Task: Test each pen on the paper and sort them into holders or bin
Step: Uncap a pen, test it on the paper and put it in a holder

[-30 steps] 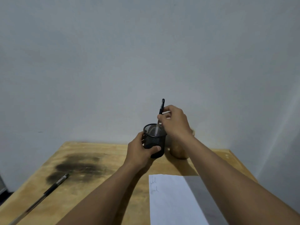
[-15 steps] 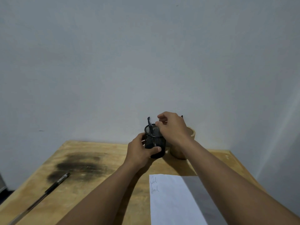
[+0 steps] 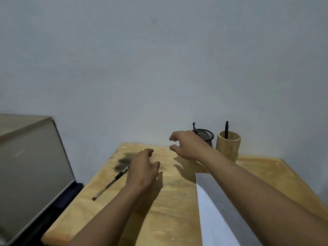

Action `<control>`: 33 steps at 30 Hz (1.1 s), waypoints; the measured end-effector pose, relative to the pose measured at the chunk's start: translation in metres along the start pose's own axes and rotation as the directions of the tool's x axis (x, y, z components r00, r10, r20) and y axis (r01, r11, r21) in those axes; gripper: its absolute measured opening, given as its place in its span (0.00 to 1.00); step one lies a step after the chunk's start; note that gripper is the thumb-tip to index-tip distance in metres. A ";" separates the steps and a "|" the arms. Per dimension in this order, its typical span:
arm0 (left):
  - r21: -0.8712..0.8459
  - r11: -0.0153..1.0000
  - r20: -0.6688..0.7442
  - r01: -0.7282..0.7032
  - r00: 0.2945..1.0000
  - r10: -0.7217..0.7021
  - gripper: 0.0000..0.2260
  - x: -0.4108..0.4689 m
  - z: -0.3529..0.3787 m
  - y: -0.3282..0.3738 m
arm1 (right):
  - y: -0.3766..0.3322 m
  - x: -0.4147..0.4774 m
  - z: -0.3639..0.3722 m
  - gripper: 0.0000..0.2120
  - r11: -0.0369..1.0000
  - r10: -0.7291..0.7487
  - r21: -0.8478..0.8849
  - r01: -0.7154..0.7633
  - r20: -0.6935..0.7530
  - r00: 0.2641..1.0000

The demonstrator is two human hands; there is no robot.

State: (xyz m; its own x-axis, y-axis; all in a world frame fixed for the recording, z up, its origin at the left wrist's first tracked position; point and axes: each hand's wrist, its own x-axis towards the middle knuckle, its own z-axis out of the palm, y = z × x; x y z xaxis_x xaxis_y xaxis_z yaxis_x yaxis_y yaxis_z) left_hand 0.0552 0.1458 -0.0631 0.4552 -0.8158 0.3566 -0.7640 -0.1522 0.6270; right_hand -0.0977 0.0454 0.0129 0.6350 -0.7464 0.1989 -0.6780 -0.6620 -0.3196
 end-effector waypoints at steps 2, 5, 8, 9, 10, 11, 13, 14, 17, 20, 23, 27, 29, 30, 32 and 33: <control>0.063 0.998 -0.047 0.007 0.999 -0.004 0.19 -0.015 -0.018 -0.019 | -0.020 0.000 0.022 0.20 0.999 -0.044 -0.018 0.046 0.074 0.996; 0.115 0.989 -0.129 0.097 0.988 -0.082 0.15 -0.035 -0.042 -0.042 | -0.053 -0.003 0.053 0.20 0.993 -0.118 -0.013 0.121 0.141 0.983; 0.191 0.964 -0.149 0.185 0.976 -0.158 0.17 -0.051 -0.060 -0.060 | -0.083 -0.008 0.081 0.19 0.984 -0.175 0.012 0.176 0.137 0.975; 0.216 0.956 -0.150 0.198 0.974 -0.168 0.18 -0.055 -0.065 -0.066 | -0.090 -0.007 0.091 0.20 0.981 -0.192 0.041 0.188 0.139 0.971; 0.232 0.949 -0.151 0.212 0.972 -0.180 0.19 -0.059 -0.070 -0.072 | -0.098 -0.005 0.098 0.20 0.979 -0.201 0.061 0.194 0.147 0.969; 0.240 0.944 -0.153 0.227 0.969 -0.194 0.20 -0.061 -0.073 -0.077 | -0.105 -0.004 0.103 0.20 0.976 -0.213 0.068 0.205 0.153 0.965; 0.261 0.934 -0.148 0.244 0.966 -0.212 0.18 -0.066 -0.080 -0.086 | -0.115 -0.003 0.111 0.18 0.968 -0.250 0.039 0.247 0.174 0.952; 0.283 0.928 -0.146 0.241 0.968 -0.207 0.16 -0.068 -0.082 -0.090 | -0.117 -0.001 0.115 0.15 0.962 -0.271 0.023 0.271 0.186 0.944; 0.342 0.916 -0.155 0.207 0.974 -0.163 0.11 -0.071 -0.087 -0.097 | -0.120 0.001 0.127 0.09 0.947 -0.307 -0.026 0.320 0.220 0.926; 0.338 0.922 -0.150 0.188 0.978 -0.144 0.09 -0.071 -0.089 -0.100 | -0.119 0.001 0.131 0.09 0.940 -0.325 -0.046 0.337 0.167 0.931; 0.298 0.939 -0.168 0.170 0.978 -0.124 0.08 -0.069 -0.091 -0.097 | -0.113 -0.003 0.127 0.08 0.921 -0.372 -0.097 0.377 0.072 0.926; 0.233 0.966 -0.208 0.111 0.976 -0.062 0.09 -0.054 -0.090 -0.088 | -0.096 -0.015 0.114 0.06 0.921 -0.386 -0.065 0.384 -0.031 0.922; 0.163 0.982 -0.256 0.090 0.966 -0.046 0.11 -0.045 -0.086 -0.078 | -0.085 -0.023 0.104 0.06 0.935 -0.353 -0.049 0.350 -0.095 0.931; 0.119 0.990 -0.278 0.073 0.960 -0.038 0.12 -0.042 -0.082 -0.071 | -0.079 -0.026 0.098 0.06 0.951 -0.309 -0.025 0.308 -0.118 0.944; 0.039 0.999 -0.287 0.038 0.958 -0.025 0.15 -0.037 -0.073 -0.055 | -0.064 -0.033 0.087 0.07 0.980 -0.166 0.083 0.179 -0.145 0.975; 0.009 1.000 -0.269 0.024 0.963 -0.021 0.15 -0.035 -0.067 -0.047 | -0.058 -0.036 0.081 0.06 0.980 -0.093 0.163 0.118 -0.154 0.984</control>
State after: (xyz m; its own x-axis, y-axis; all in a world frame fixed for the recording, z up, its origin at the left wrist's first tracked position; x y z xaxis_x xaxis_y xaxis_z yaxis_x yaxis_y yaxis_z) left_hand 0.1053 0.2189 -0.0591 0.5772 -0.6325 0.5165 -0.7568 -0.1768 0.6293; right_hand -0.0514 0.1158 -0.0508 0.6303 -0.6834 0.3685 -0.5291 -0.7254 -0.4403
